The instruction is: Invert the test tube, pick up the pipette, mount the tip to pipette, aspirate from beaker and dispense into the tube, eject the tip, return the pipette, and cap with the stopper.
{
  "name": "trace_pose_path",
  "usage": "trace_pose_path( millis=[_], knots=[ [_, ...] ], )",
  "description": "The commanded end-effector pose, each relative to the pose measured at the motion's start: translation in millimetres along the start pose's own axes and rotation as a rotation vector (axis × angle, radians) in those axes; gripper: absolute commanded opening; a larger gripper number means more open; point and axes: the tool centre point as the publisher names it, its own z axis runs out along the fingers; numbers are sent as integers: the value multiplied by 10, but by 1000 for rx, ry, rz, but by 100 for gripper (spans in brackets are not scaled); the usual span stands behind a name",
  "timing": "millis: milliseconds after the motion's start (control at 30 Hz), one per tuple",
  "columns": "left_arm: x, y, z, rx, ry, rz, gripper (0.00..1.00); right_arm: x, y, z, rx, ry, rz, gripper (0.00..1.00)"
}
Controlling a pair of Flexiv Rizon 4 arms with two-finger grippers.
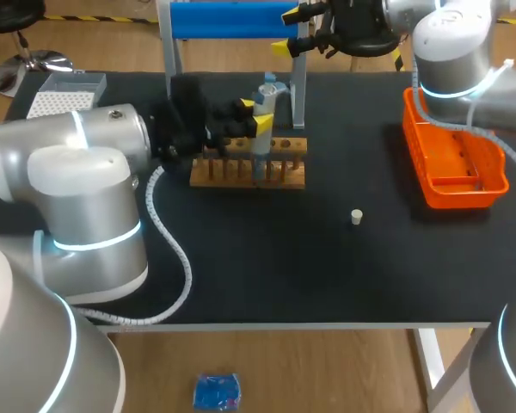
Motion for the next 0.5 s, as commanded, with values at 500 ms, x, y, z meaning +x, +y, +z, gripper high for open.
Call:
trace_pose_path(
  millis=[500],
  knots=[
    [-1156,-195,-180,-94,-165,-60,0,-3,4,-11,3,2,0,100]
  ],
)
